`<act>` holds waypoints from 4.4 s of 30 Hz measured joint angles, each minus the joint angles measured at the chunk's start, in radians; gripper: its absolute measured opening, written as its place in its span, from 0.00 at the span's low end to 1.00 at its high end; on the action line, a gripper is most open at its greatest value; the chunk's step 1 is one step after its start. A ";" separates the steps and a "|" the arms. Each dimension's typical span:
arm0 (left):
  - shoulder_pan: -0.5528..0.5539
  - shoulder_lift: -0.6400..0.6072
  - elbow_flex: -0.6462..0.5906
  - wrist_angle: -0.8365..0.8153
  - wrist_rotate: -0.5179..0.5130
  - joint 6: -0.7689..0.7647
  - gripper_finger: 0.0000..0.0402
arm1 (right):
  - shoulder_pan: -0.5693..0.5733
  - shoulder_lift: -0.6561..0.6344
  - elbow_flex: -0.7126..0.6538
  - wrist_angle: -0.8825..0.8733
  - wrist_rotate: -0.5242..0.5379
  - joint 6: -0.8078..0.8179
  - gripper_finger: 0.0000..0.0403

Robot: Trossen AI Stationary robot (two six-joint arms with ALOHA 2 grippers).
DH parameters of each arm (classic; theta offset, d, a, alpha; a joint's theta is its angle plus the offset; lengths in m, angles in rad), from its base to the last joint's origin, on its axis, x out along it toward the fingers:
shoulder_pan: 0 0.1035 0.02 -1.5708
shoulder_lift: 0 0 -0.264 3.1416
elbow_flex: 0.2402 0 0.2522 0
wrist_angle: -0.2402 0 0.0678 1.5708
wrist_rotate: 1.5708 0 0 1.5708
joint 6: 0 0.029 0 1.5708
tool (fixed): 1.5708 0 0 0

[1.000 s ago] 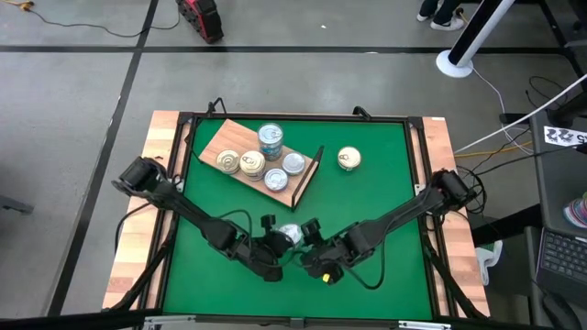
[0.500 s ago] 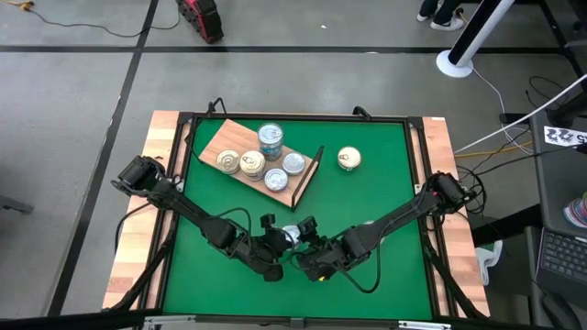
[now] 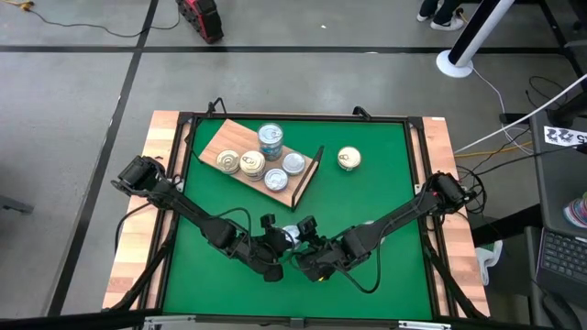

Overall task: Stack canned seafood by type on shelf
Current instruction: Put the green tuna can on the shelf

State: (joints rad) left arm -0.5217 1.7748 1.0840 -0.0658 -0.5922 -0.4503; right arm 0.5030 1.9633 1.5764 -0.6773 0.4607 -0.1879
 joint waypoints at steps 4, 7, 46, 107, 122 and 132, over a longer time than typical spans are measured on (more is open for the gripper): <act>0.000 0.000 0.000 0.000 0.000 0.000 0.01 | 0.000 0.000 0.000 0.001 0.000 0.001 0.56; 0.000 0.000 0.000 0.000 0.000 0.000 0.00 | 0.001 0.013 0.000 0.013 0.001 0.003 0.56; 0.012 0.000 0.002 -0.004 0.001 -0.111 0.01 | 0.000 0.086 -0.002 0.042 0.124 0.006 0.32; -0.003 0.000 0.002 -0.189 0.009 0.370 0.55 | -0.081 0.084 -0.001 0.152 -0.141 0.348 0.31; -0.003 0.001 0.002 -0.196 0.009 0.372 0.30 | -0.081 0.084 -0.001 0.156 -0.124 0.341 0.46; -0.002 0.001 0.002 -0.206 -0.006 0.340 0.19 | -0.084 0.083 0.055 -0.013 -0.121 0.345 0.52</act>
State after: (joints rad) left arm -0.5233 1.7756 1.0855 -0.2722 -0.5980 -0.1106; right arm 0.4186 2.0464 1.6318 -0.6905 0.3399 0.1567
